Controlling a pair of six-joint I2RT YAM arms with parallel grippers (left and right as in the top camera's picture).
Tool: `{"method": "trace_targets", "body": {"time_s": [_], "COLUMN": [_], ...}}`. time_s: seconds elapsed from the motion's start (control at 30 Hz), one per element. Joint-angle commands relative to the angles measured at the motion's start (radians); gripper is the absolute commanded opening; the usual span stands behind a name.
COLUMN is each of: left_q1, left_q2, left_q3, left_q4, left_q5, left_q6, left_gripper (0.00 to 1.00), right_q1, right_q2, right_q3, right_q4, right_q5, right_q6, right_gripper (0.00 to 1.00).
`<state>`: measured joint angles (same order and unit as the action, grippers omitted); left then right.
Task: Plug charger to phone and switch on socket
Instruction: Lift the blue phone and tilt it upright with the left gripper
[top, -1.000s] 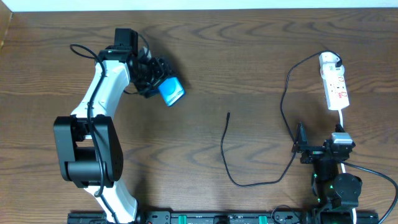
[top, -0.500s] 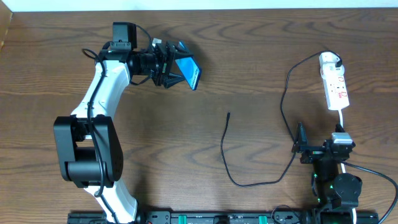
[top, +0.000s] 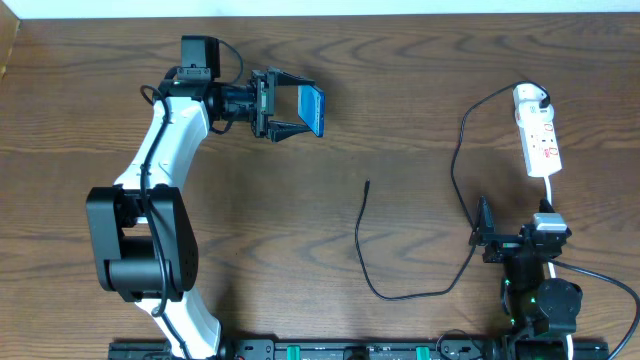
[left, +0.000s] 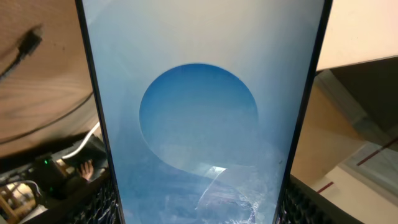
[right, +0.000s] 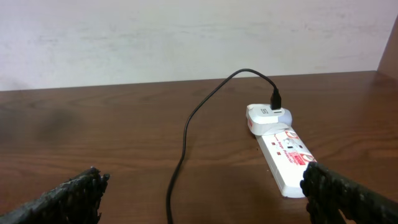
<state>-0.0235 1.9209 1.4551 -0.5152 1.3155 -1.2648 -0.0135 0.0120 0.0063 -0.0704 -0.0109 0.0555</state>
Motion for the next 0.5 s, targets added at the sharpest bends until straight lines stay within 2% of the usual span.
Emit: {"method": "trace_targets", "body": {"time_s": [0.0, 0.47], "left_q1": [0.000, 0.000], "left_q2": [-0.038, -0.038], "left_q3": [0.023, 0.023], "left_q4": [0.006, 0.005], "left_q5": [0.065, 0.113], "left_q6": [-0.051, -0.084], "left_gripper": [0.07, 0.07], "right_q1": [0.011, 0.011], "right_q2": [-0.005, -0.005], "right_q3": [-0.001, -0.001], "right_q4": [-0.005, -0.005], "right_q5": [-0.005, -0.006], "right_q6": [-0.012, -0.012], "right_gripper": [0.99, 0.99]}}
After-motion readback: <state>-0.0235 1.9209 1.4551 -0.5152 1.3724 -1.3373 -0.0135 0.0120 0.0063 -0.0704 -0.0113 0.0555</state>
